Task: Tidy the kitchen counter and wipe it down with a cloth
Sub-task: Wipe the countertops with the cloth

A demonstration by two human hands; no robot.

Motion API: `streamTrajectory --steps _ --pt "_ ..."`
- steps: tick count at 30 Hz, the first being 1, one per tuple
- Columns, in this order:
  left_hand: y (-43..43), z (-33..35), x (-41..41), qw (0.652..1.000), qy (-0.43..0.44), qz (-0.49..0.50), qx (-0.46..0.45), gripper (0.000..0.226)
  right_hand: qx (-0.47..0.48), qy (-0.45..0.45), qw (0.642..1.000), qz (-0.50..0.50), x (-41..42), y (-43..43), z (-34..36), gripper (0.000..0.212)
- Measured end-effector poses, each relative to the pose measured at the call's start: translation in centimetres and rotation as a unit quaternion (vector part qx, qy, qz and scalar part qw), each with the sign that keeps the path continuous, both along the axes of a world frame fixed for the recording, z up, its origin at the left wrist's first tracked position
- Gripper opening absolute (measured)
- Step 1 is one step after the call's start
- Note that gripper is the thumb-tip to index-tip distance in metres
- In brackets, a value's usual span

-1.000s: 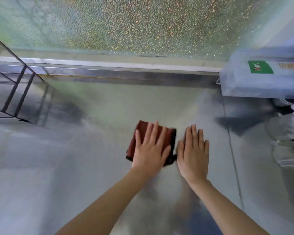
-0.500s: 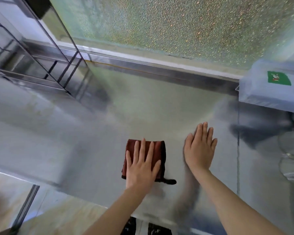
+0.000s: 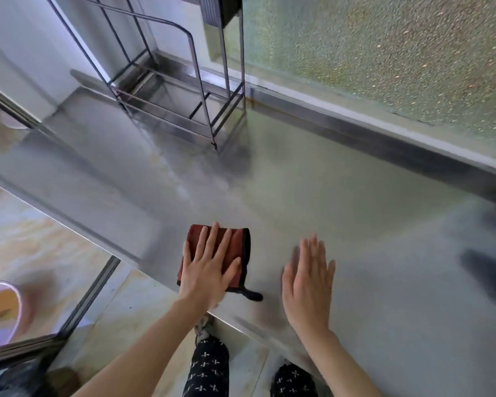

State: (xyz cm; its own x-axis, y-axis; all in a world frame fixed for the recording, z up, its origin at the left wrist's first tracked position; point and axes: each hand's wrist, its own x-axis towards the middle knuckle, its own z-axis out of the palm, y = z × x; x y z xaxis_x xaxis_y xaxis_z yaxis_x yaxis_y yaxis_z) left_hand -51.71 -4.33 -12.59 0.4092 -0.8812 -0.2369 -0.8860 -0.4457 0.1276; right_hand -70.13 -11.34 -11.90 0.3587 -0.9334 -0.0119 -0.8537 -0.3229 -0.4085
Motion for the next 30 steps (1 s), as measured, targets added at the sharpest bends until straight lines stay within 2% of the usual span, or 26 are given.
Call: streamTrajectory --steps 5,8,10,13,15,17,20,23,25,28,30 --pt "-1.0 0.0 9.3 0.998 0.003 0.065 0.017 0.066 0.0 0.034 0.999 -0.015 7.0 -0.3 -0.4 0.055" --pt "-1.1 -0.1 11.1 0.998 0.018 0.065 0.002 0.066 -0.008 0.054 0.998 -0.028 10.1 -1.4 -0.5 0.054" --pt "-0.1 -0.2 9.9 0.999 0.016 0.022 -0.02 0.064 -0.005 0.065 0.997 -0.032 12.1 -1.5 -0.8 0.054" --pt "2.5 -0.3 7.6 0.992 0.022 -0.12 -0.032 0.062 0.007 0.091 0.995 -0.035 14.1 -1.1 -1.3 0.054" --pt "2.4 -0.3 9.1 0.975 0.019 -0.217 -0.03 0.062 0.006 0.117 0.993 -0.029 14.3 -0.9 -1.6 0.054" --pt "0.5 -0.6 12.6 0.965 -0.02 -0.257 -0.047 0.061 -0.001 0.128 0.991 -0.031 14.2 -0.8 -1.8 0.054" --pt "-2.3 -0.6 17.7 0.99 -0.03 -0.137 -0.035 0.061 0.002 0.131 0.991 -0.034 14.3 -0.9 -1.7 0.055" --pt "-1.7 -0.5 17.1 0.999 0.0 -0.029 -0.033 0.062 0.01 0.136 0.99 -0.034 14.5 -1.0 -1.6 0.055" --pt "0.4 -0.5 13.8 0.999 -0.002 -0.03 -0.035 0.063 0.009 0.141 0.99 -0.032 14.4 -0.9 -1.6 0.054" --pt "3.9 -0.2 8.5 0.994 0.015 -0.105 -0.032 0.062 0.008 0.137 0.99 -0.028 14.4 -0.9 -1.6 0.055" --pt "4.6 0.1 7.9 0.99 0.022 -0.132 -0.039 0.063 0.006 0.137 0.99 -0.026 14.4 -0.9 -1.6 0.055"
